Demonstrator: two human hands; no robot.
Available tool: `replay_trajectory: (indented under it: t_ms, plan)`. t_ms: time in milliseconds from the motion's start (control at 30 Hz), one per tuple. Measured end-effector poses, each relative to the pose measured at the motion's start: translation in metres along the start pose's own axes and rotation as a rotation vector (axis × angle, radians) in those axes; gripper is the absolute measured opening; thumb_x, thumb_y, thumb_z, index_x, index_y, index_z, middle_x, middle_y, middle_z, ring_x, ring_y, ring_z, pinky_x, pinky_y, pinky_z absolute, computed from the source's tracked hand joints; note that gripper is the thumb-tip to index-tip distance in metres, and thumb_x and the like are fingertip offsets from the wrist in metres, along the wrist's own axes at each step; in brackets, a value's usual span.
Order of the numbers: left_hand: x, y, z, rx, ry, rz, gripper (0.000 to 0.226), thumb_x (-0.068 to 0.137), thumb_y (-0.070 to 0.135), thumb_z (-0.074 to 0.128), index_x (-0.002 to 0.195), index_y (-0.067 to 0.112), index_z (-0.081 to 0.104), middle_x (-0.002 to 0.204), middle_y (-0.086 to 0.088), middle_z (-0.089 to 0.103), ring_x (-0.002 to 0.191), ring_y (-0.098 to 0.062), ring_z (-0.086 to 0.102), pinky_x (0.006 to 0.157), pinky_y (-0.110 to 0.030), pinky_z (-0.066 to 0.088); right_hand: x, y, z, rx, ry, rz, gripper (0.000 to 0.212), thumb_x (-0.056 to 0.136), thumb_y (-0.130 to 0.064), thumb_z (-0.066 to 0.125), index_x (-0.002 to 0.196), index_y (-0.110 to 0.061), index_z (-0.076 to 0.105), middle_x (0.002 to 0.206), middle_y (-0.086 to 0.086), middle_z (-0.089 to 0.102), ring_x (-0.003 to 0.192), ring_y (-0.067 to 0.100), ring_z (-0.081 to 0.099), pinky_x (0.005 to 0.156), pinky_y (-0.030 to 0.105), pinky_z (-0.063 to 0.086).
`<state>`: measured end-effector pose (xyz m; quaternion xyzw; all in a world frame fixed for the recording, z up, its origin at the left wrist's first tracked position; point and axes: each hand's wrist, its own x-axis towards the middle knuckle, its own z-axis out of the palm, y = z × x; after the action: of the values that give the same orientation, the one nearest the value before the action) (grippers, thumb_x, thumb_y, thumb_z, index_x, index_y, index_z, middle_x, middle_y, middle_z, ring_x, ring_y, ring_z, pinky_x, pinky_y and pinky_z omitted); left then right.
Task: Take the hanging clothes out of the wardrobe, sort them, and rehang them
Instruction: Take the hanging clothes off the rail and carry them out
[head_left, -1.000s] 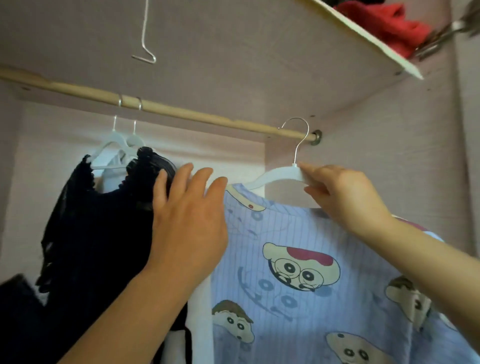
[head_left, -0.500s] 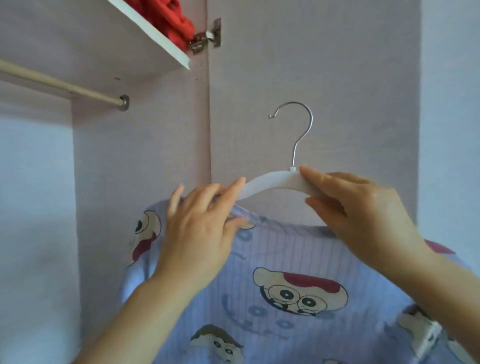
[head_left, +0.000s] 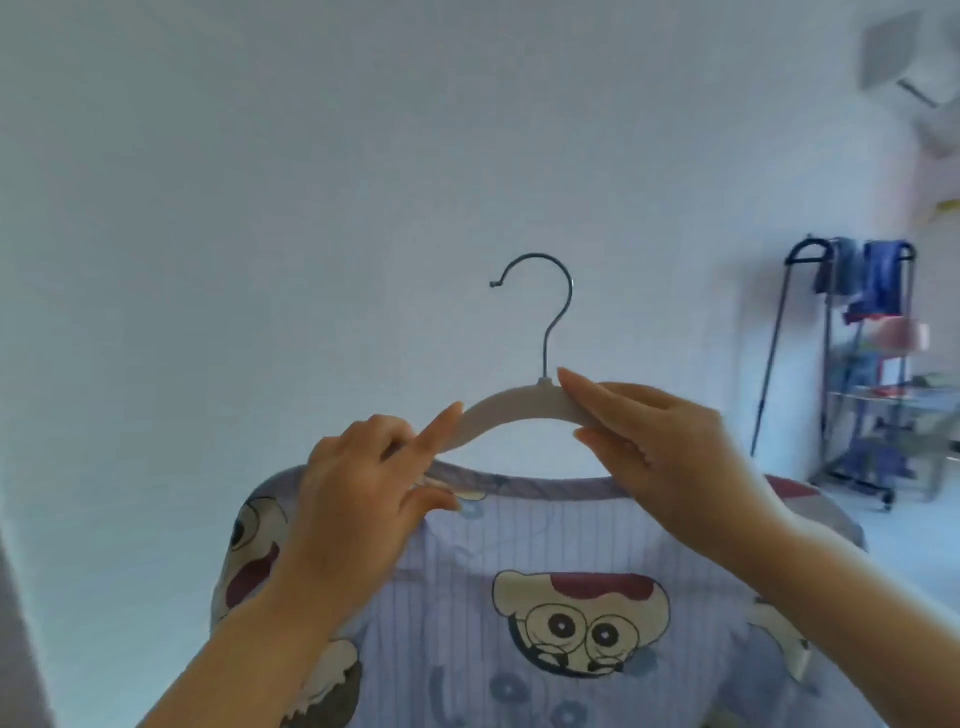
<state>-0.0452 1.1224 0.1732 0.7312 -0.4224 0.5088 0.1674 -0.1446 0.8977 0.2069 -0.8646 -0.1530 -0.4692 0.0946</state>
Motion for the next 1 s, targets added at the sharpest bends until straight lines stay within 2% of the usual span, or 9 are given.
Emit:
replay_trajectory:
  t_ms: [100, 167, 267, 333, 400, 567, 733, 800, 1000]
  plan:
    - [0.03, 0.059, 0.073, -0.193, 0.025, 0.062, 0.058, 0.092, 0.054, 0.029, 0.137, 0.017, 0.037, 0.088, 0.008, 0.04, 0.078, -0.008, 0.041, 0.071, -0.028, 0.034, -0.041, 0.055, -0.049, -0.183, -0.01, 0.091, 0.046, 0.086, -0.024, 0.056, 0.131, -0.017, 0.053, 0.103, 0.001, 0.069, 0.073, 0.013, 0.067, 0.065, 0.027, 0.058]
    - [0.051, 0.104, 0.115, -0.315, 0.051, 0.117, 0.058, 0.092, 0.053, 0.029, 0.136, 0.017, 0.037, 0.087, 0.006, 0.044, 0.078, -0.008, 0.042, 0.068, -0.028, 0.034, -0.07, 0.085, -0.081, -0.339, -0.017, 0.151, 0.047, 0.085, -0.023, 0.062, 0.131, -0.018, 0.052, 0.1, 0.003, 0.07, 0.068, 0.016, 0.068, 0.059, 0.03, 0.059]
    - [0.081, 0.173, 0.167, -0.457, 0.113, 0.211, 0.053, 0.09, 0.048, 0.039, 0.132, 0.016, 0.042, 0.08, -0.002, 0.054, 0.07, -0.015, 0.051, 0.064, -0.027, 0.034, -0.119, 0.12, -0.131, -0.537, -0.038, 0.288, 0.055, 0.081, -0.03, 0.064, 0.133, -0.024, 0.048, 0.1, 0.001, 0.071, 0.066, 0.016, 0.068, 0.054, 0.031, 0.058]
    - [0.099, 0.219, 0.196, -0.56, 0.158, 0.276, 0.049, 0.087, 0.042, 0.046, 0.128, 0.016, 0.045, 0.075, -0.006, 0.058, 0.061, -0.021, 0.056, 0.061, -0.028, 0.036, -0.154, 0.135, -0.161, -0.654, -0.077, 0.409, 0.064, 0.081, -0.04, 0.061, 0.139, -0.03, 0.036, 0.106, -0.001, 0.069, 0.067, 0.012, 0.066, 0.056, 0.029, 0.055]
    - [0.114, 0.262, 0.22, -0.65, 0.174, 0.343, 0.046, 0.089, 0.042, 0.043, 0.127, 0.017, 0.046, 0.074, -0.007, 0.059, 0.059, -0.022, 0.056, 0.057, -0.031, 0.042, -0.187, 0.147, -0.187, -0.744, -0.091, 0.522, 0.074, 0.08, -0.046, 0.059, 0.143, -0.032, 0.024, 0.106, -0.001, 0.068, 0.071, 0.013, 0.065, 0.061, 0.031, 0.055]
    - [0.143, 0.366, 0.267, -0.889, 0.171, 0.463, 0.058, 0.076, 0.041, 0.063, 0.128, 0.023, 0.045, 0.073, -0.005, 0.057, 0.057, -0.021, 0.055, 0.055, -0.034, 0.043, -0.259, 0.161, -0.241, -1.012, -0.113, 0.706, 0.105, 0.065, -0.031, 0.083, 0.147, -0.031, 0.017, 0.1, 0.0, 0.065, 0.08, 0.021, 0.065, 0.068, 0.035, 0.053]
    - [0.156, 0.474, 0.287, -1.081, 0.105, 0.546, 0.08, 0.052, 0.024, 0.085, 0.123, 0.025, 0.048, 0.071, -0.004, 0.058, 0.053, -0.022, 0.056, 0.054, -0.034, 0.044, -0.323, 0.165, -0.295, -1.17, -0.138, 0.87, 0.12, 0.06, -0.02, 0.087, 0.149, -0.034, 0.007, 0.088, 0.002, 0.059, 0.067, 0.02, 0.06, 0.051, 0.029, 0.048]
    - [0.159, 0.518, 0.292, -1.15, 0.108, 0.568, 0.076, 0.053, 0.024, 0.085, 0.12, 0.025, 0.049, 0.072, -0.004, 0.06, 0.054, -0.023, 0.057, 0.056, -0.036, 0.046, -0.347, 0.168, -0.32, -1.21, -0.144, 0.911, 0.12, 0.062, -0.021, 0.086, 0.149, -0.033, 0.003, 0.084, 0.001, 0.055, 0.062, 0.017, 0.055, 0.049, 0.025, 0.044]
    - [0.164, 0.652, 0.313, -1.288, 0.118, 0.584, 0.046, 0.078, 0.044, 0.057, 0.121, 0.028, 0.049, 0.076, 0.0, 0.062, 0.062, -0.017, 0.059, 0.064, -0.033, 0.045, -0.421, 0.194, -0.401, -1.293, -0.164, 0.959, 0.097, 0.067, -0.021, 0.082, 0.144, -0.019, 0.024, 0.087, 0.003, 0.057, 0.068, 0.016, 0.056, 0.053, 0.028, 0.051]
